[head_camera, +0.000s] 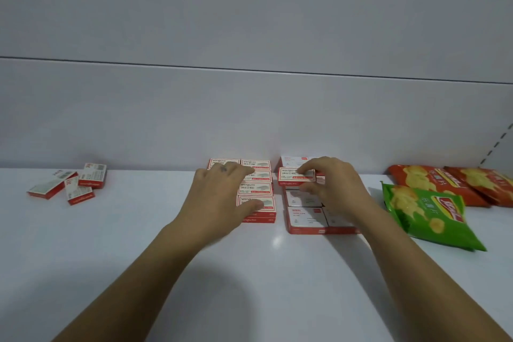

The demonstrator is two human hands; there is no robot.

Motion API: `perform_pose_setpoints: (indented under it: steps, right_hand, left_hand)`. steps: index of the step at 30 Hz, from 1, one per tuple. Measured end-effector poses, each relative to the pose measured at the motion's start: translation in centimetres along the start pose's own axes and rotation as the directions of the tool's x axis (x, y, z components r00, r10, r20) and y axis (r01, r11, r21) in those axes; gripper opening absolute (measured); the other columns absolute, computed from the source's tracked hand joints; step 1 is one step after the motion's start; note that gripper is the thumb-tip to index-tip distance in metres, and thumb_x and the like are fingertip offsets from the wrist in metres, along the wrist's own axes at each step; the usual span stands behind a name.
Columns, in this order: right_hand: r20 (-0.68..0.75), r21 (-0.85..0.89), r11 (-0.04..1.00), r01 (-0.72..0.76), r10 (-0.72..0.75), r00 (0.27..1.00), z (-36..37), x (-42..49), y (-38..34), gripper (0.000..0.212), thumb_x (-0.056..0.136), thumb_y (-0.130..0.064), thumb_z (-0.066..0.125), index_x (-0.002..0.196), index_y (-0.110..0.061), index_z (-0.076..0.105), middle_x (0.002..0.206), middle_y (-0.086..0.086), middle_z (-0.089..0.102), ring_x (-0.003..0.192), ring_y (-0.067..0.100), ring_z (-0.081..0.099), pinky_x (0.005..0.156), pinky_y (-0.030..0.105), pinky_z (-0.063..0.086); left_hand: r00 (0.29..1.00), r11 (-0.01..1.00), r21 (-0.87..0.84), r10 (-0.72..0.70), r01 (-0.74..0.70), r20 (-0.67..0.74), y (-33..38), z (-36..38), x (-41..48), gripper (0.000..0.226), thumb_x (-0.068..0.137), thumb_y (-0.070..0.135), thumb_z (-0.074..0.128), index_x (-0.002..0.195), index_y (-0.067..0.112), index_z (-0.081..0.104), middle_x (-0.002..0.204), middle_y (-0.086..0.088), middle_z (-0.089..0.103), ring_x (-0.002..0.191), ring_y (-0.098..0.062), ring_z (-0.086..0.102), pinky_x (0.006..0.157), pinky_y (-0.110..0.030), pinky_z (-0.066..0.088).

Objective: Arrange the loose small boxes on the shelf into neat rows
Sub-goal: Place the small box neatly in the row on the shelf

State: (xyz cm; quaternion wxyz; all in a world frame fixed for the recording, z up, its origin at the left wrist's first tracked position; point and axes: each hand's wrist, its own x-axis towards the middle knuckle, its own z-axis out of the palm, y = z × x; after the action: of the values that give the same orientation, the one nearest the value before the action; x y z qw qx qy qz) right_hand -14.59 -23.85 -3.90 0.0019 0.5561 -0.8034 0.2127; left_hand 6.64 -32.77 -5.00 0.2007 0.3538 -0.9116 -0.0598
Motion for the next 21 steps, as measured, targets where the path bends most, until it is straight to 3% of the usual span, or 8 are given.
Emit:
perform_pose_setpoints:
  steps: [9,13,17,21]
  right_hand:
    - [-0.049,0.066,0.997,-0.027,0.03,0.998,2.8,0.8,2.6,0.029,0.086,-0.034,0.068,0.114,-0.029,0.066,0.126,-0.01,0.055,0.115,0.013,0.051,0.092,0.026,0.039]
    - [-0.086,0.065,0.996,-0.057,0.063,0.994,3.2,1.0,2.9,0.03,0.085,-0.036,0.066,0.114,-0.029,0.067,0.129,-0.006,0.049,0.119,0.015,0.046,0.096,0.028,0.039]
    - [-0.051,0.082,0.995,-0.049,0.053,0.997,3.1,0.8,2.8,0.028,0.088,-0.029,0.062,0.115,-0.024,0.065,0.129,-0.006,0.047,0.115,0.015,0.049,0.087,0.025,0.04]
    - [-0.044,0.061,0.997,-0.038,0.041,0.998,2.9,0.5,2.8,0.03,0.089,-0.034,0.062,0.117,-0.023,0.065,0.132,-0.008,0.047,0.111,0.014,0.053,0.082,0.022,0.038]
  left_hand:
    - [0.999,0.999,0.037,-0.021,0.022,-0.041,1.3,2.3,-1.5,0.054,0.089,0.059,0.047,0.136,0.034,0.041,0.142,0.01,0.043,0.131,-0.015,0.033,0.11,-0.037,0.02]
    - [0.998,0.994,0.092,0.058,-0.056,-0.026,0.8,2.8,-2.4,0.053,0.083,0.06,0.041,0.122,0.027,0.057,0.121,0.004,0.062,0.113,-0.022,0.052,0.097,-0.042,0.031]
    - [1.0,0.994,0.105,-0.01,0.011,-0.01,1.4,2.9,-1.8,0.054,0.088,0.059,0.044,0.133,0.03,0.047,0.137,0.006,0.05,0.128,-0.019,0.039,0.107,-0.041,0.02]
    - [1.0,0.995,0.101,0.016,-0.015,-0.01,1.6,3.0,-1.9,0.055,0.085,0.06,0.04,0.129,0.03,0.052,0.132,0.006,0.054,0.124,-0.02,0.043,0.104,-0.042,0.023]
